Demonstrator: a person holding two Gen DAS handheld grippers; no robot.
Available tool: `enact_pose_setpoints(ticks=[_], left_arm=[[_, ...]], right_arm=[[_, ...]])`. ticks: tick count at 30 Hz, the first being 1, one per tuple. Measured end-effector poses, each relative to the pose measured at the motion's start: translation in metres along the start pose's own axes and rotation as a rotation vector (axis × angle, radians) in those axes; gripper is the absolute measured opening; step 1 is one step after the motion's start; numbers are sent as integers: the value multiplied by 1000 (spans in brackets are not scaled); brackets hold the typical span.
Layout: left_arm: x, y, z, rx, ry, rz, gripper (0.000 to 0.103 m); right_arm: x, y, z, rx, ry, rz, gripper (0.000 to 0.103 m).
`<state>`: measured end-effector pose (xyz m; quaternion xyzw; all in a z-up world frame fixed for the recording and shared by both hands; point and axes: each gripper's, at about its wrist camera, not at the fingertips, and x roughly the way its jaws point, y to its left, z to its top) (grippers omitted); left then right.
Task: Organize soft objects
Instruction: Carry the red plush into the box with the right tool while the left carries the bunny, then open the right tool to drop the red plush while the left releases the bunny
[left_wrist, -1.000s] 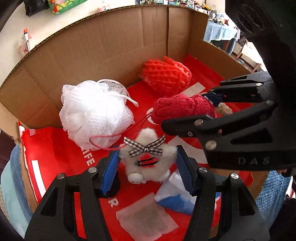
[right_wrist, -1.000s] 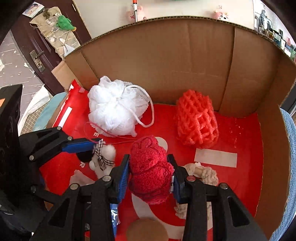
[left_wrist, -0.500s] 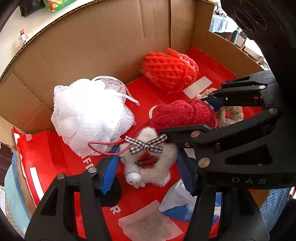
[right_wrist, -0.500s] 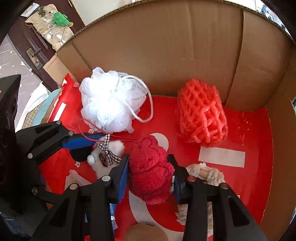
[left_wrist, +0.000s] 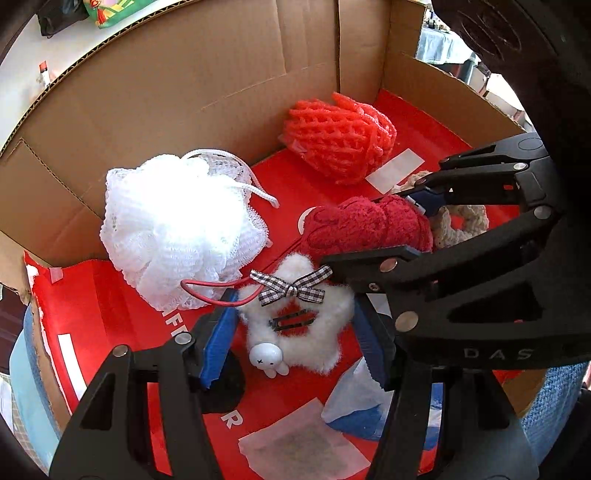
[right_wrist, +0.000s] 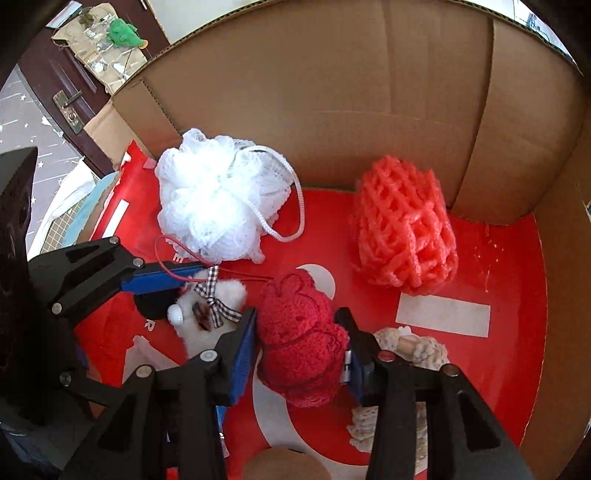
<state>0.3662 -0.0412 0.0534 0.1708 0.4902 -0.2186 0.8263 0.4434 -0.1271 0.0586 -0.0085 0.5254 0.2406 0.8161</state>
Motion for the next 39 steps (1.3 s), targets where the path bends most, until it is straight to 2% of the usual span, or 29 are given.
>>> enact_pose_setpoints(ticks=[4, 8, 17, 23, 28, 31, 33, 36, 39], left_arm=[[-3, 0, -1, -2, -2, -3, 61], [-3, 4, -2, -6, -10, -3, 68], [-7, 4, 0, -14, -18, 2, 68], [-20, 11, 0, -66, -41, -17, 72], [-40, 17, -5, -122, -84, -61, 74], [-55, 16, -10, -146, -111, -62, 75], [-65, 15, -14, -164, -134, -69, 76], [-81, 15, -22, -190, -174, -84, 82], [-96, 12, -30, -211, -224, -84, 84]], right_arm=[[1, 5, 1, -8, 1, -7, 48], [2, 10, 1, -14, 3, -3, 51], [-6, 10, 1, -26, -12, 0, 57], [-20, 7, 1, -28, -42, -4, 62], [-41, 6, 2, -20, -82, -2, 67], [-54, 7, 0, -18, -107, -2, 69], [-65, 9, -4, -16, -132, 1, 75], [-81, 12, -10, -10, -170, 1, 77], [-100, 13, -20, -9, -212, -8, 82]])
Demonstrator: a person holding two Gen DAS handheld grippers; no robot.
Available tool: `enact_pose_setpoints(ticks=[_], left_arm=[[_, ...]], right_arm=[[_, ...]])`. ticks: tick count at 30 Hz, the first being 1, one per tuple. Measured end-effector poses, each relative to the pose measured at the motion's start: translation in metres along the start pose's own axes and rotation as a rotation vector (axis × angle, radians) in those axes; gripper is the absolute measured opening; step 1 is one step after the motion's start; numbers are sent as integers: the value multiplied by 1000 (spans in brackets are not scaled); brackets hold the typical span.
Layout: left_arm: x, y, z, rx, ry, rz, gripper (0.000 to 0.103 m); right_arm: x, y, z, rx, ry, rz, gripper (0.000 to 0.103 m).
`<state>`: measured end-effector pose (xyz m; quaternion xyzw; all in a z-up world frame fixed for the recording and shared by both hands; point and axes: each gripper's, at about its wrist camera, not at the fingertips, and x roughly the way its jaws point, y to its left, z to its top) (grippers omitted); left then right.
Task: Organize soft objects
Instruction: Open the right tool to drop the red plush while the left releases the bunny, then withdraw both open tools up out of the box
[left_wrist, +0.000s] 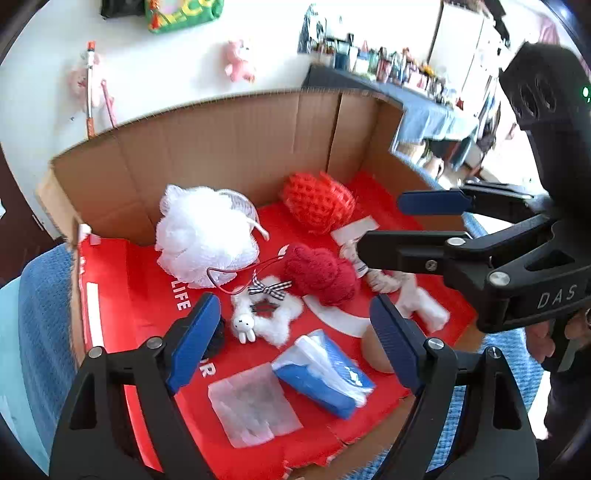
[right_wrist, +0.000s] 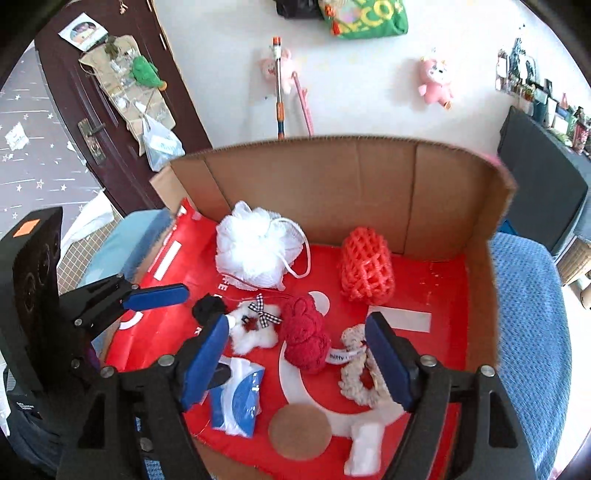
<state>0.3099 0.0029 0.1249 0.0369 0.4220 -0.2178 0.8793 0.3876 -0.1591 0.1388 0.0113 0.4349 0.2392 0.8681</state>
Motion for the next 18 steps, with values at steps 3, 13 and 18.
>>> enact_pose_setpoints(ticks=[3, 13, 18], left_arm=[[-15, -6, -7, -18, -55, 6, 87], [-61, -36, -40, -60, -316, 154, 100], [-62, -35, -53, -125, -391, 273, 101]], right_arm=[[-16, 3, -8, -6, -39, -24, 88], [-58, 11, -51, -19, -222, -158, 103], [-65, 10, -77, -40, -346, -248, 103]])
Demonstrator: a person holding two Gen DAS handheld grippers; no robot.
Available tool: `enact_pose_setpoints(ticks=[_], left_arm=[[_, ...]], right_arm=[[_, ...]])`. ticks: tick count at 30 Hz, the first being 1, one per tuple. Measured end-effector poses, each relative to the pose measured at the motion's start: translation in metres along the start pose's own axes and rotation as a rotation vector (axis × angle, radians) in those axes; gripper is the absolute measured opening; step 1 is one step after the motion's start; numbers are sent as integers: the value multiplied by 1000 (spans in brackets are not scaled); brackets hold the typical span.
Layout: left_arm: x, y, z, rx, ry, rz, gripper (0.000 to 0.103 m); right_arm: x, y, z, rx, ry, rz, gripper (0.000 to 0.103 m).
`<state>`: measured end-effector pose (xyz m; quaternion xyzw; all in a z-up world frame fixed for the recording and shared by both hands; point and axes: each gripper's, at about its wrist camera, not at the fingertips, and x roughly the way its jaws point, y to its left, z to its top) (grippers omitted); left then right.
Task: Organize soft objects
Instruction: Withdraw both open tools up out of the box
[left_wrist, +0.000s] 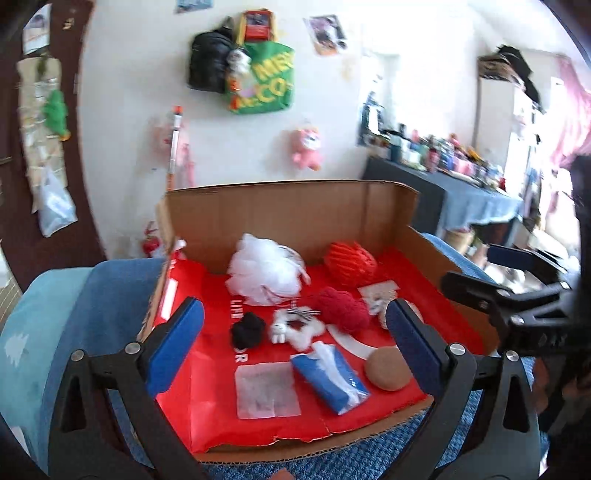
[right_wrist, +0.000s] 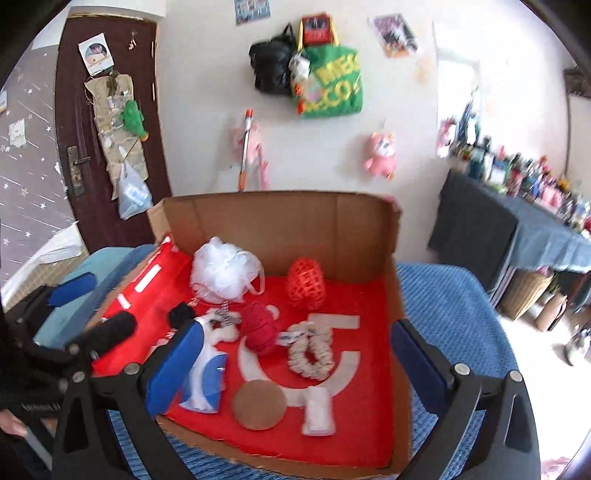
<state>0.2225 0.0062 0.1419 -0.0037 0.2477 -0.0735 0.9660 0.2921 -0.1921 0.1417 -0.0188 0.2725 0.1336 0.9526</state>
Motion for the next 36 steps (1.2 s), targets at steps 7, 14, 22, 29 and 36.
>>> enact_pose_setpoints(ticks=[7, 14, 22, 29, 36], left_arm=[[8, 3, -18, -12, -63, 85, 103], [20, 5, -37, -6, -50, 93, 103], [30, 13, -48, -2, -12, 128, 103], [38, 17, -51, -20, 25, 106, 103], [43, 16, -53, -18, 47, 99, 103]], right_arm=[[13, 4, -28, -59, -81, -116, 103], [23, 7, -43, -52, -64, -122, 103], [35, 8, -53, -18, -1, -104, 103], [40, 9, -56, -24, 17, -122, 103], [40, 6, -57, -8, 19, -120, 103]])
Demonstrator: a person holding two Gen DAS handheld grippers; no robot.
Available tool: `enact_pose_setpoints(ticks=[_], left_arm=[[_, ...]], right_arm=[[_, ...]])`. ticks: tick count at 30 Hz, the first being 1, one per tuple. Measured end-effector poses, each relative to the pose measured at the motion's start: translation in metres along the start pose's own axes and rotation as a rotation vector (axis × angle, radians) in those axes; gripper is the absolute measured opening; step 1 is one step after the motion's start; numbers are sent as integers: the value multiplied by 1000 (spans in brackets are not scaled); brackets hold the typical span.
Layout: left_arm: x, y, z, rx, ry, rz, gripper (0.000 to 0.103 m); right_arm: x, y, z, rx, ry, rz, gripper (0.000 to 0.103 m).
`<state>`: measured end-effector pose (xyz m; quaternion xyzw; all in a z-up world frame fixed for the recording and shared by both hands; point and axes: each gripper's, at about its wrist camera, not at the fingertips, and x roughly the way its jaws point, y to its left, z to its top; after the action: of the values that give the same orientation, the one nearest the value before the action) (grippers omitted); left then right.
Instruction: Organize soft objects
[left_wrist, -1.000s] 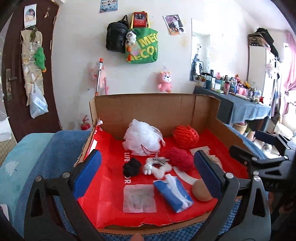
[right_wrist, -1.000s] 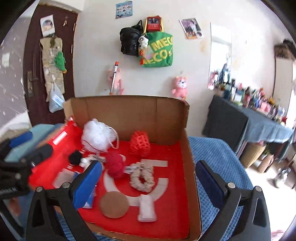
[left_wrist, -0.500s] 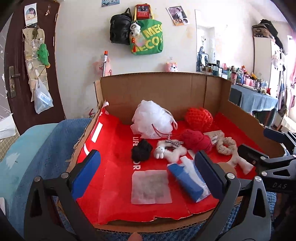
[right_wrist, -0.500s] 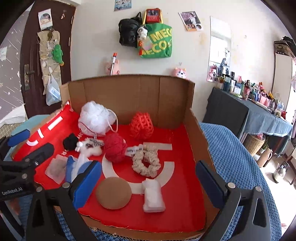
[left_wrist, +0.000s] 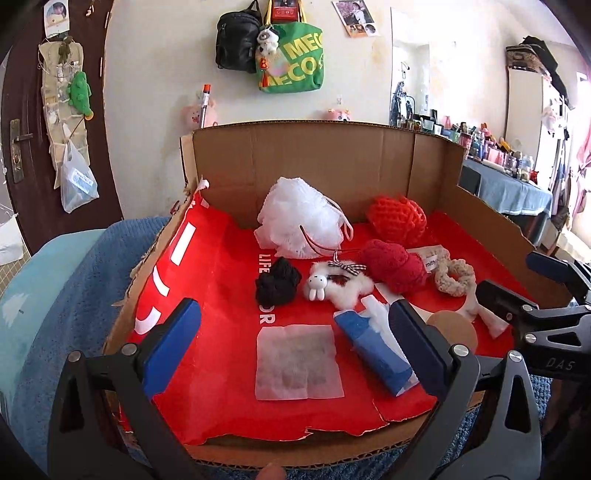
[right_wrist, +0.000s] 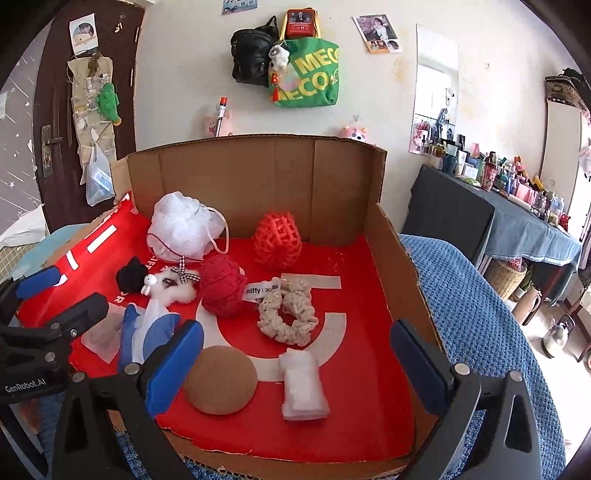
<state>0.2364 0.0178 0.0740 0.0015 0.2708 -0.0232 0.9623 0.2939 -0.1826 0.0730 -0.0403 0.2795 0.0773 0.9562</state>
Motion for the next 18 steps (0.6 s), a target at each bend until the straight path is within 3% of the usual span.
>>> enact_pose_setpoints(ticks=[18], left_arm=[[3, 0, 0, -5, 10, -5, 103]], right_arm=[[2, 1, -1, 3, 5, -2, 103]])
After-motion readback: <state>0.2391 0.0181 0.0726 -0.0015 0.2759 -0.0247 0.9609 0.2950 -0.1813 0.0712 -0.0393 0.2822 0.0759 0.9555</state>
